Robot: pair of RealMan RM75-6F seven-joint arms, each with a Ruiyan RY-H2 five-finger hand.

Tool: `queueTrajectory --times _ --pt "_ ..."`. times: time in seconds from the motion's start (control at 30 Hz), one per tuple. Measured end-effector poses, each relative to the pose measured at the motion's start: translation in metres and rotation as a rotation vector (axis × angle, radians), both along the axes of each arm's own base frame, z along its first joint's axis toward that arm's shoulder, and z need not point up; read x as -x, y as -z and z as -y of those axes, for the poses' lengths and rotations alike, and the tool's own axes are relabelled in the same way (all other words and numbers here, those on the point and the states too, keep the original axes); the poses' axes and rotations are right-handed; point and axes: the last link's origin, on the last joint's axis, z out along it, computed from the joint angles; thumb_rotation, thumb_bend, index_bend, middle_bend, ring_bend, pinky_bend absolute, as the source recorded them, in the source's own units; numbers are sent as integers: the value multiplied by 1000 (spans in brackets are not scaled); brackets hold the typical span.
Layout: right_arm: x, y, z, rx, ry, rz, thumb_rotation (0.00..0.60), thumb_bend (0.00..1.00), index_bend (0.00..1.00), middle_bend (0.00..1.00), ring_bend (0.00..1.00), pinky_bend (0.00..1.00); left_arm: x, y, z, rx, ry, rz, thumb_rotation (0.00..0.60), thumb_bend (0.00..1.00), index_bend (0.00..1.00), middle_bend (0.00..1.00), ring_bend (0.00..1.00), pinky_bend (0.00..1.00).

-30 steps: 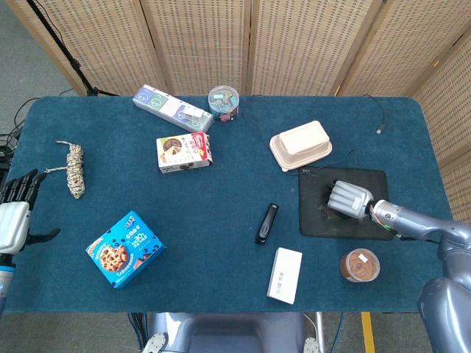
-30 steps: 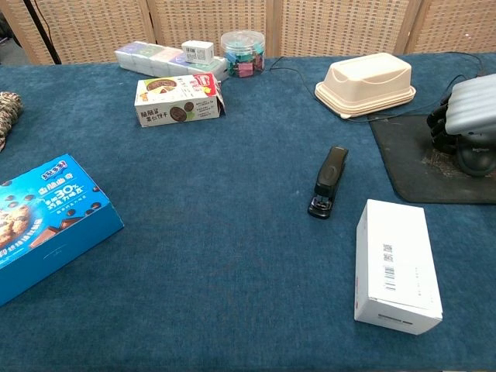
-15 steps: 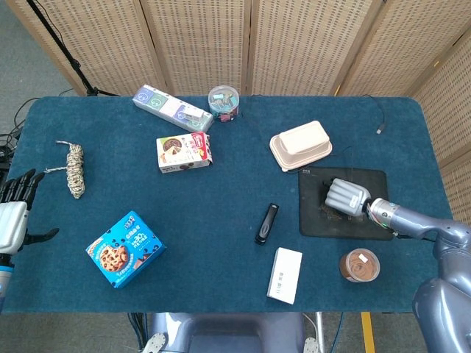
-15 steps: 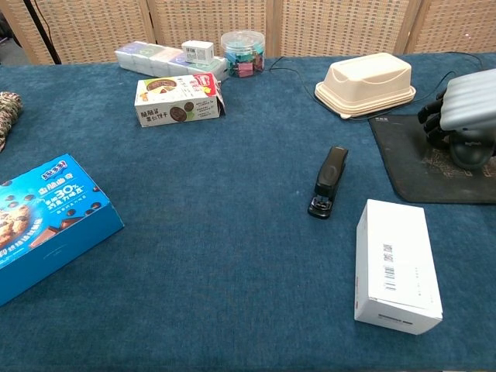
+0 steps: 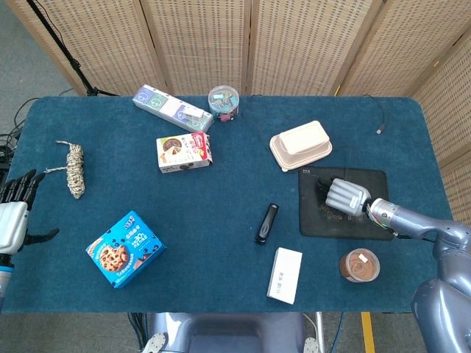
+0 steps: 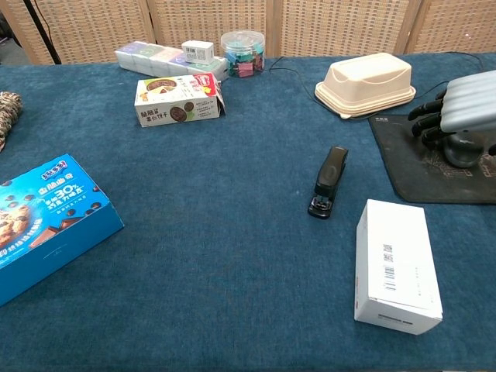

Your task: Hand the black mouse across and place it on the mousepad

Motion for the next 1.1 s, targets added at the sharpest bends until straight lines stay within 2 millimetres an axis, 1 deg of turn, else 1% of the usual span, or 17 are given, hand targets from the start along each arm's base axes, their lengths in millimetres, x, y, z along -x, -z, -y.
queueTrajectory --times 0.07,0.23,0.33,0.57,0.77,0.87,0.93,0.97,1.03,1.1 --pt "0 -1 0 1 -2 0 600 154 248 172 96 371 0 0 0 0 0 1 600 105 0 0 0 0" --pt "1 -7 0 5 -18 -6 600 117 171 80 46 321 0 0 0 5 0 1 600 105 0 0 0 0" --pt "1 -11 -1 14 -29 -8 600 114 139 50 20 295 -1 1 0 9 2 1 600 105 0 0 0 0" --pt "1 -23 -2 34 -45 4 600 111 116 22 2 282 -1 1 1 19 4 0 600 105 0 0 0 0" --pt "-4 -42 -3 48 -99 6 600 105 105 9 0 270 -2 0 2 25 8 7 600 104 0 0 0 0" --pt "-9 -55 -4 72 -115 50 600 87 79 0 0 200 -1 -1 4 30 9 6 600 105 0 0 0 0" --pt "-13 -63 -6 97 -110 99 600 64 53 0 0 123 -1 -2 5 29 11 6 600 105 0 0 0 0" --pt "-14 -66 -8 109 -103 122 600 53 44 0 0 100 -1 -2 6 29 13 5 600 105 0 0 0 0" --pt "-15 -72 -13 136 -81 182 600 17 17 0 0 41 -1 -2 8 30 18 4 600 105 0 0 0 0" --pt "-17 -75 -19 163 -51 245 600 0 4 0 0 8 -1 -2 11 34 24 3 600 105 0 0 0 0"
